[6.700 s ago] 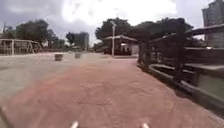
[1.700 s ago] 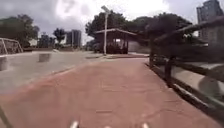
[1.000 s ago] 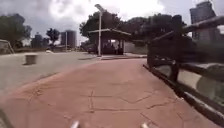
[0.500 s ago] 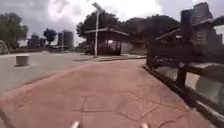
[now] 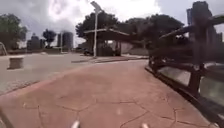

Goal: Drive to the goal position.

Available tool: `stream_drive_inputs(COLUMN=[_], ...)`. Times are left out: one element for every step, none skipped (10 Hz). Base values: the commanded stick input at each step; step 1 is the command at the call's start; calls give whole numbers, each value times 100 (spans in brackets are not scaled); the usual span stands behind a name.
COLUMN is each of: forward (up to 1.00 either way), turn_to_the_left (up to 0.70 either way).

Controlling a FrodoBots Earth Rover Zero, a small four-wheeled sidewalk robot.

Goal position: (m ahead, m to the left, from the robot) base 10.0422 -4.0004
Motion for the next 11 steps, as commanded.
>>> stream_drive_inputs(forward=[70, 70, 70, 70, 70, 70, 70, 70, 70, 70, 70], turn_to_the_left=[0, 0, 0, 0, 0, 0, 0, 0, 0, 0, 0])
